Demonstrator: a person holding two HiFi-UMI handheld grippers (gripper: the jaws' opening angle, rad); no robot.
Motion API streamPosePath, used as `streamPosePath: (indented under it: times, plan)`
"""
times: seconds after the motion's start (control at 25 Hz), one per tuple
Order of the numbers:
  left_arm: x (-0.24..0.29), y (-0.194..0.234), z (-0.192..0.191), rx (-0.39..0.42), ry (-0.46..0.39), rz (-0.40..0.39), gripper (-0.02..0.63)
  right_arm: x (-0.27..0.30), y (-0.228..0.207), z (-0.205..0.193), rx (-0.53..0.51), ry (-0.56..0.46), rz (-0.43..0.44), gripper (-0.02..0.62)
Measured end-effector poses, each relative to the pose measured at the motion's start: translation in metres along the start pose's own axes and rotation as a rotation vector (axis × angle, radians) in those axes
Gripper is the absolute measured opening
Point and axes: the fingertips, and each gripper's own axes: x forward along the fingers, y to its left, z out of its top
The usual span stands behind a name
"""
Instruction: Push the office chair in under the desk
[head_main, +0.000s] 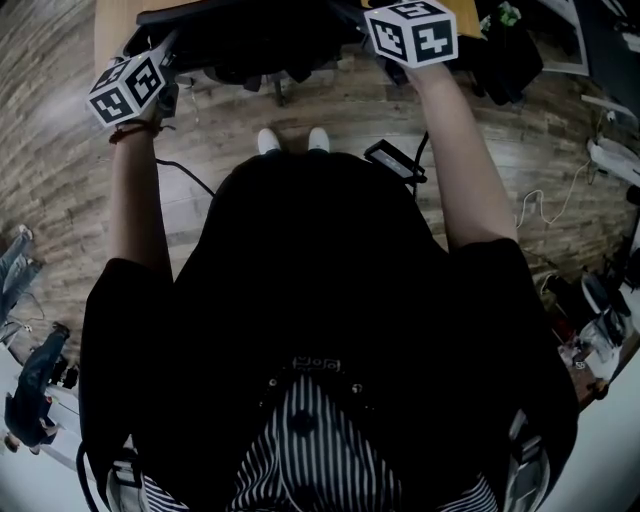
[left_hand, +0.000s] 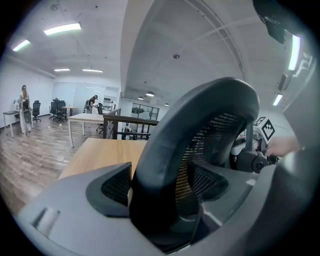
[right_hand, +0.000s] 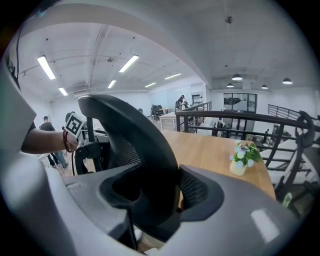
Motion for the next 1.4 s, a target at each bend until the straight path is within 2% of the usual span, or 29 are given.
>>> streamPosePath:
  times: [0.24,0.4,0.44,0.52,0.56,0.6,0.64,0.72,0.88,1.04,1.24,1.4]
  plan:
    - [0.001,0.0,-0.002,-0.008,-0.009,-0.026,0.364,0.004,-0.003,-0.003,0.031,0.006,-0.011,0.233]
    - [-0.025,-0.006,0.003,-0.021,-0.042,-0.03,0.35,-0.019,-0.005,-0.004,0.02,0.016,-0.044,0.236]
    - [-0.037,-0.01,0.005,-0.015,-0.06,-0.025,0.304,-0.03,-0.005,-0.003,0.029,-0.004,-0.052,0.236]
    - [-0.063,-0.027,0.008,0.015,-0.085,-0.047,0.13,-0.054,0.003,-0.001,0.072,-0.053,-0.034,0.232]
    - [-0.074,-0.039,0.008,0.034,-0.088,-0.073,0.067,-0.064,0.01,-0.001,0.091,-0.072,-0.013,0.222]
    - [-0.082,-0.053,0.007,0.05,-0.088,-0.103,0.029,-0.073,0.018,-0.002,0.105,-0.085,0.006,0.192]
    - [-0.089,-0.067,0.006,0.063,-0.089,-0.132,0.012,-0.081,0.026,-0.003,0.114,-0.094,0.018,0.122]
    - [-0.096,-0.093,0.006,0.068,-0.098,-0.175,0.006,-0.09,0.046,-0.005,0.124,-0.108,0.038,0.004]
    - [-0.09,-0.142,0.01,0.054,-0.119,-0.274,0.006,-0.097,0.084,0.001,0.112,-0.154,0.082,0.0]
    - [-0.082,-0.177,0.003,0.076,-0.107,-0.345,0.005,-0.099,0.1,-0.001,0.089,-0.158,0.105,0.0]
    - [-0.085,-0.18,0.003,0.092,-0.096,-0.364,0.006,-0.099,0.111,0.001,0.071,-0.15,0.117,0.0]
    - [-0.084,-0.174,-0.002,0.092,-0.09,-0.339,0.006,-0.098,0.11,-0.003,0.068,-0.146,0.118,0.0]
